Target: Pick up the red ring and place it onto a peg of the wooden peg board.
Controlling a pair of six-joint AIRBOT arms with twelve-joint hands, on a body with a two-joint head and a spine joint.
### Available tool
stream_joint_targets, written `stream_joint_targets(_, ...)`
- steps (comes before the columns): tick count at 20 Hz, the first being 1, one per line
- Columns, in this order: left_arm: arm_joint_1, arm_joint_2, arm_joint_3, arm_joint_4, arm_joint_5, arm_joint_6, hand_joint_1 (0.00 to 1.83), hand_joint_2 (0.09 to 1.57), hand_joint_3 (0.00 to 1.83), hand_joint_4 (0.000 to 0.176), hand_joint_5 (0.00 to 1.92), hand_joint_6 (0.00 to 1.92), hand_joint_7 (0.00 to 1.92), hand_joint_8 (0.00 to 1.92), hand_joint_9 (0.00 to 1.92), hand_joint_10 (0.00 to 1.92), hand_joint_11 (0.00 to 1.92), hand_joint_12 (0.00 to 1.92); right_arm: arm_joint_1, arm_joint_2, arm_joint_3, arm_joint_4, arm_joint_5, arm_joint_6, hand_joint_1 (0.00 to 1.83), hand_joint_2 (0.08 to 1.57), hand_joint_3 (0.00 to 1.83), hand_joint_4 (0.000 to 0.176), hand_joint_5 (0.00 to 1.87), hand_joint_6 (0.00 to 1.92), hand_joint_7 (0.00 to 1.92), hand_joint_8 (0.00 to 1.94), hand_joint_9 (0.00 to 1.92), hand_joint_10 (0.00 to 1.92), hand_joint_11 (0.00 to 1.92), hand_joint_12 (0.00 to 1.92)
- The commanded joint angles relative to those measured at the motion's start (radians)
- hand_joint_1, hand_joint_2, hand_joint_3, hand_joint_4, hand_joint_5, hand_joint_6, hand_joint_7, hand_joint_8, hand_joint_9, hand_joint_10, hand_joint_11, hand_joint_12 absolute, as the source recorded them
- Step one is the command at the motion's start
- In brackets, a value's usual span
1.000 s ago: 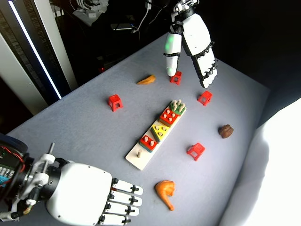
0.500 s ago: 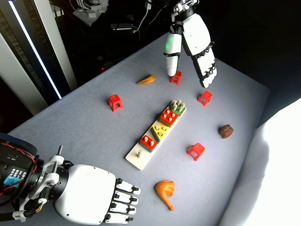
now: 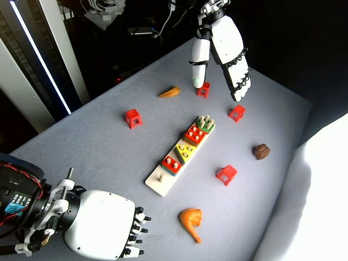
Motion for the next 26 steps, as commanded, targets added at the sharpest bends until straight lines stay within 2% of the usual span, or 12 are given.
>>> stream_joint_targets(1, -0.011, 0.004, 0.001, 0.06, -0.024, -0.004, 0.0, 1.2, 0.01, 0.0, 0.05, 0.01, 0.01, 0.0, 0.0, 0.0, 0.0, 0.0, 0.009, 0.009, 0.005, 0.0, 0.06, -0.003, 1.37, 1.04, 0.0, 0.0, 1.06, 0.78, 1.29, 0.37, 1.15, 0.65, 1.01, 0.66)
stream_joint_targets(2, -0.011, 0.005, 0.001, 0.06, -0.024, -0.004, 0.0, 1.2, 0.01, 0.0, 0.05, 0.01, 0.02, 0.01, 0.0, 0.0, 0.0, 0.0, 0.009, 0.011, 0.004, 0.0, 0.06, -0.003, 1.39, 1.04, 0.0, 0.0, 1.06, 0.81, 1.2, 0.52, 1.11, 0.86, 1.03, 0.69)
stream_joint_targets(3, -0.011, 0.005, 0.001, 0.06, -0.024, -0.004, 0.0, 1.2, 0.01, 0.0, 0.05, 0.01, 0.03, 0.01, 0.0, 0.0, 0.0, 0.0, 0.008, 0.012, 0.003, 0.0, 0.06, -0.003, 1.39, 1.03, 0.0, 0.0, 1.09, 0.73, 1.22, 0.46, 1.13, 0.9, 1.05, 0.78)
stream_joint_targets(5, -0.011, 0.005, 0.001, 0.06, -0.024, -0.004, 0.0, 1.2, 0.01, 0.0, 0.03, 0.0, 0.0, 0.0, 0.0, 0.0, 0.0, 0.0, 0.005, 0.014, 0.001, 0.0, 0.061, -0.003, 1.4, 1.02, 0.0, 0.0, 1.14, 0.66, 1.26, 0.38, 1.15, 0.86, 1.04, 0.83)
stream_joint_targets(8, -0.011, 0.005, 0.001, 0.06, -0.023, -0.004, 0.0, 1.2, 0.01, 0.0, 0.03, 0.0, 0.0, 0.0, 0.0, 0.0, 0.0, 0.0, 0.008, 0.019, -0.006, 0.0, 0.061, -0.004, 1.4, 1.02, 0.0, 0.0, 1.14, 0.64, 1.24, 0.47, 1.14, 0.84, 1.02, 0.81)
stream_joint_targets(10, -0.011, 0.004, 0.001, 0.06, -0.023, -0.004, 0.0, 1.2, 0.01, 0.0, 0.03, 0.0, 0.0, 0.0, 0.0, 0.0, 0.0, 0.0, 0.032, 0.027, -0.021, 0.0, 0.06, -0.003, 1.4, 1.04, 0.0, 0.0, 1.1, 0.72, 1.18, 0.61, 1.08, 0.92, 0.98, 0.83)
stream_joint_targets(19, -0.011, 0.004, 0.001, 0.06, -0.023, -0.005, 0.0, 1.21, 0.01, 0.0, 0.04, 0.0, 0.01, 0.0, 0.0, 0.0, 0.0, 0.0, 0.198, 0.017, -0.087, 0.001, 0.017, 0.013, 1.39, 1.04, 0.0, 0.0, 1.07, 0.79, 1.19, 0.55, 1.1, 0.91, 0.98, 0.88)
stream_joint_targets(22, -0.012, 0.004, 0.001, 0.06, -0.023, -0.005, 0.0, 1.2, 0.0, 0.0, 0.03, 0.0, 0.0, 0.0, 0.0, 0.0, 0.0, 0.0, 0.214, -0.007, -0.089, 0.001, 0.017, 0.007, 1.39, 1.04, 0.0, 0.0, 1.09, 0.77, 1.2, 0.51, 1.09, 0.93, 0.97, 0.89)
stream_joint_targets(24, -0.012, 0.004, 0.001, 0.06, -0.023, -0.005, 0.0, 1.2, 0.0, 0.0, 0.03, 0.0, 0.0, 0.0, 0.0, 0.0, 0.0, 0.0, 0.218, -0.02, -0.091, 0.001, 0.015, -0.001, 1.39, 1.05, 0.0, 0.0, 1.06, 0.8, 1.16, 0.59, 1.06, 0.99, 0.94, 0.91)
stream_joint_targets(26, -0.012, 0.004, 0.001, 0.06, -0.023, -0.005, 0.0, 1.2, 0.0, 0.0, 0.03, 0.0, 0.01, 0.0, 0.0, 0.0, 0.0, 0.0, 0.216, -0.032, -0.091, 0.001, 0.025, -0.024, 1.39, 1.05, 0.0, 0.0, 1.06, 0.78, 1.18, 0.57, 1.07, 0.98, 0.93, 0.91)
